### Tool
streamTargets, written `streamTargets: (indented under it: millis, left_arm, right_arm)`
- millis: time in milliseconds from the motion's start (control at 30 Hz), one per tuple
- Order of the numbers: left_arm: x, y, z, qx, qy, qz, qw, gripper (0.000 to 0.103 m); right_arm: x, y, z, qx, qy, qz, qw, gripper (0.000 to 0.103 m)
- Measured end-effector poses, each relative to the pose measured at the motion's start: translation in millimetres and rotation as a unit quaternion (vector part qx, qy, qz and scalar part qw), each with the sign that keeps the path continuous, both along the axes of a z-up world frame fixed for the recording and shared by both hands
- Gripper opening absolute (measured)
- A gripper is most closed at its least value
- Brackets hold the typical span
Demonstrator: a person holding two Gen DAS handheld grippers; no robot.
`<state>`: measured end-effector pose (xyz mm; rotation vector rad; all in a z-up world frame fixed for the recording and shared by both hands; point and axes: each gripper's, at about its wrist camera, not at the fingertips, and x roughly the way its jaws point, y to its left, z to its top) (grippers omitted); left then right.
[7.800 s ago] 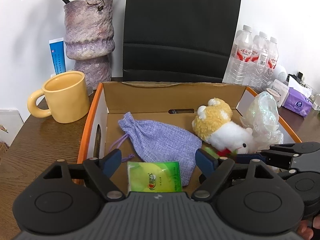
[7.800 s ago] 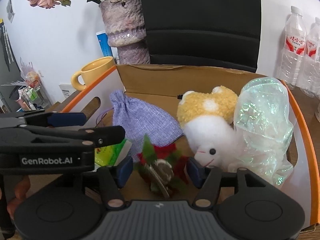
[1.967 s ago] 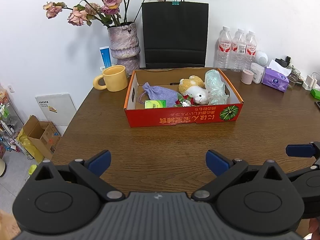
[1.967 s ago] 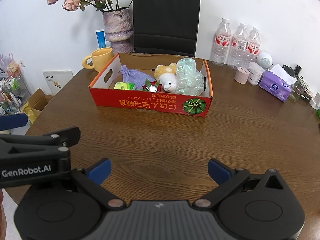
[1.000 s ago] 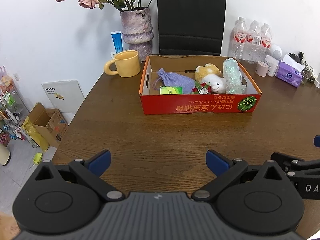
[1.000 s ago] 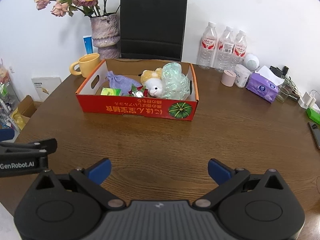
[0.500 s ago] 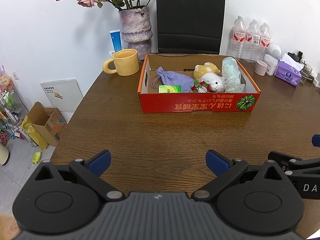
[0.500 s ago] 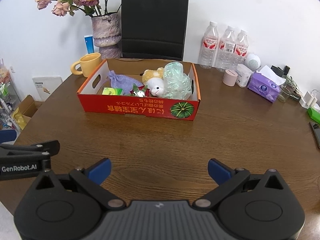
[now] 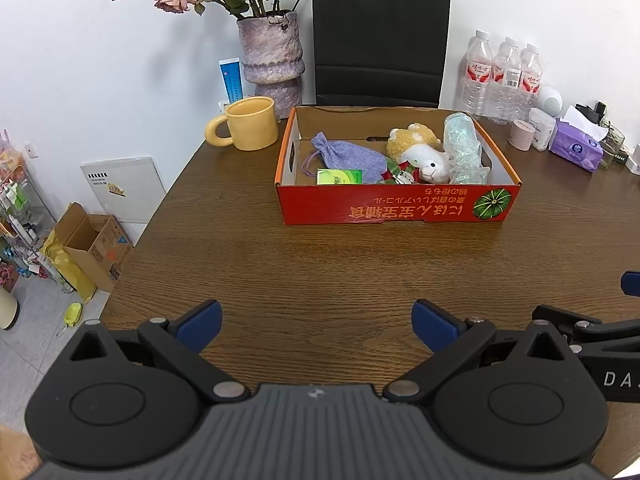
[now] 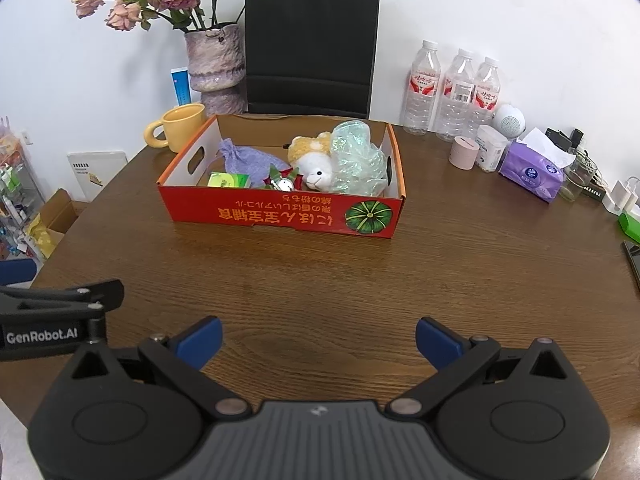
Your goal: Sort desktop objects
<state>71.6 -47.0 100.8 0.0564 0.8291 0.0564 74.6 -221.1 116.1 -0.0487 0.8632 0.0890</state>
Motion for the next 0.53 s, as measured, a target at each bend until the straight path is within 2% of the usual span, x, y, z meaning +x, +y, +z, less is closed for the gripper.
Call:
streamTargets:
  millis: [533]
  left_arm:
    - [-1.4,-2.9,-0.4,0.001,-0.005,-0.008,1.0,0.103]
  right_arm:
    - [0.8,-0.3,-0.8,0.005,0.002,0.0,1.0,0.103]
